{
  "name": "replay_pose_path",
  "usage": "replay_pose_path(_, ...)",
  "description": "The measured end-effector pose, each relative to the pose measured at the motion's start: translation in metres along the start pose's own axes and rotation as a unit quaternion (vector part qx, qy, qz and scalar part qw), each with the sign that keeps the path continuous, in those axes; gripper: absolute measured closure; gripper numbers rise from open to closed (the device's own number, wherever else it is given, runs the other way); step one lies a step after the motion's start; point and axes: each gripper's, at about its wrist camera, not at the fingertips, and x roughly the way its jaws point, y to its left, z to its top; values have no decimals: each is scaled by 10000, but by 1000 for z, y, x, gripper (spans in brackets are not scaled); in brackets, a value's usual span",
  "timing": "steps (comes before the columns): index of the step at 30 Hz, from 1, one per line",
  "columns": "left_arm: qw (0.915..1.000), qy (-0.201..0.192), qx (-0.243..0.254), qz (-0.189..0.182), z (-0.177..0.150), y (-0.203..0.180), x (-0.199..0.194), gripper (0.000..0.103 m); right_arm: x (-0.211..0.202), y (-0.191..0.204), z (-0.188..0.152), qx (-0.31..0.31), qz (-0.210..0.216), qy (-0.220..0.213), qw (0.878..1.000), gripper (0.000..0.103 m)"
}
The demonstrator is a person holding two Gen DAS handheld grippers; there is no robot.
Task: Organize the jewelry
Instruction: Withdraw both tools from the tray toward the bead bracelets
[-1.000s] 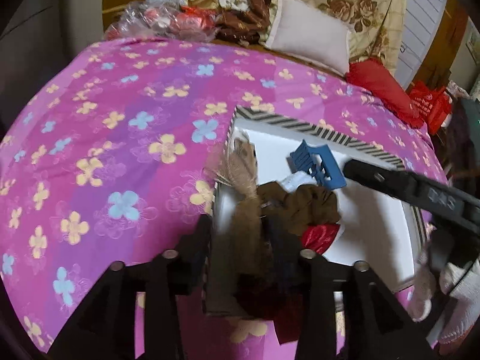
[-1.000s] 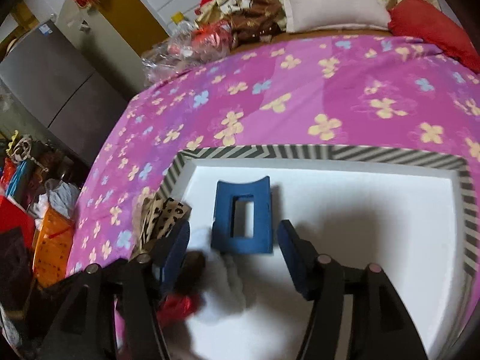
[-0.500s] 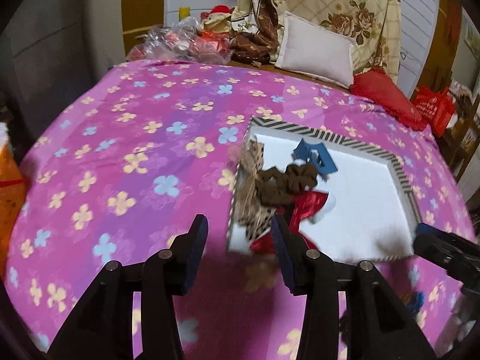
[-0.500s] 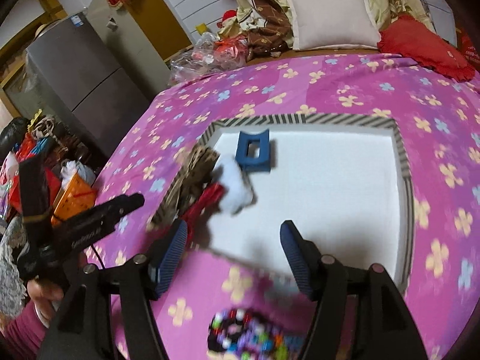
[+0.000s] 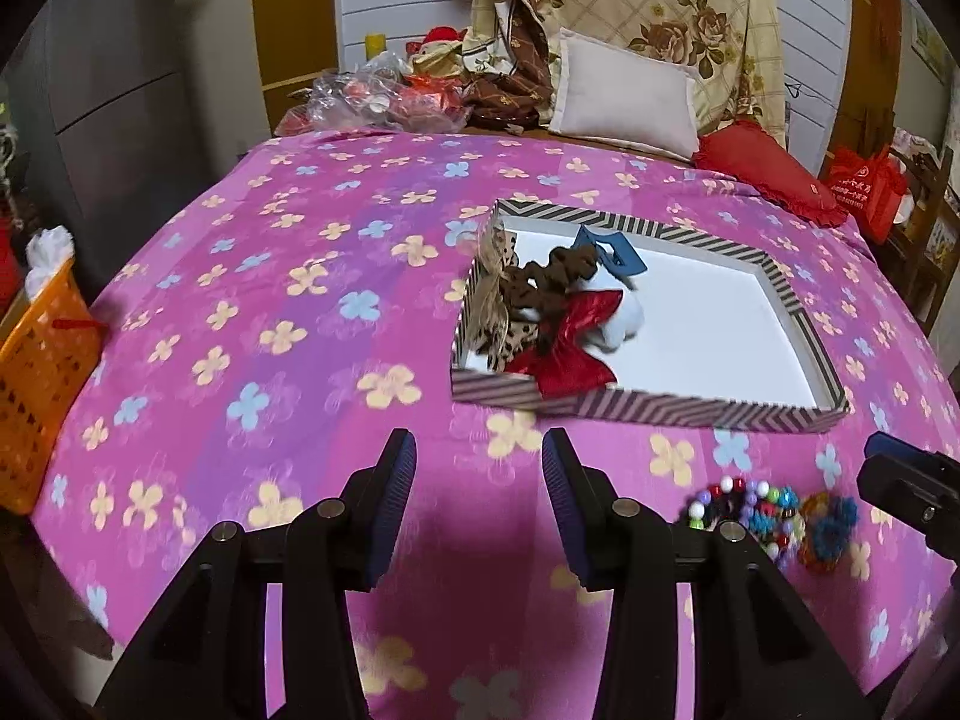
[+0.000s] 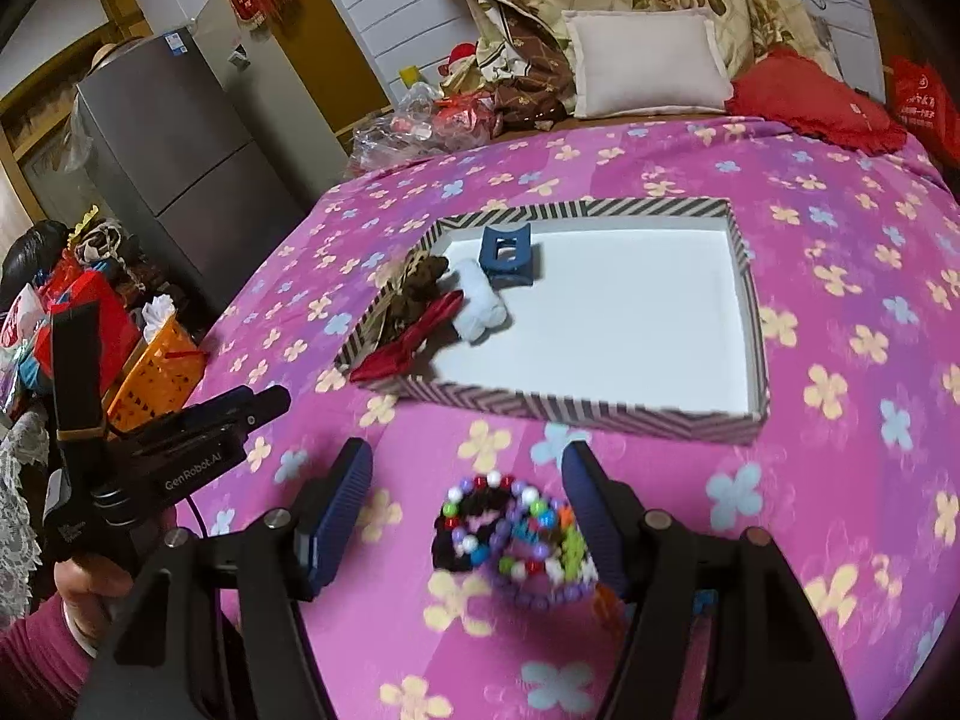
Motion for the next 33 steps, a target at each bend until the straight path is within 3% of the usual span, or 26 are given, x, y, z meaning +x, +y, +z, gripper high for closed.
replay_pose_path(14, 10000, 5, -32, -75, -35, -16, -21, 58, -24, 11, -39, -282, -324, -53, 9991, 31)
replay_pose_path(33, 9999, -30, -56, -143, -46, -24, -34, 58, -39, 25, -45, -473, -534, -170, 9973, 30)
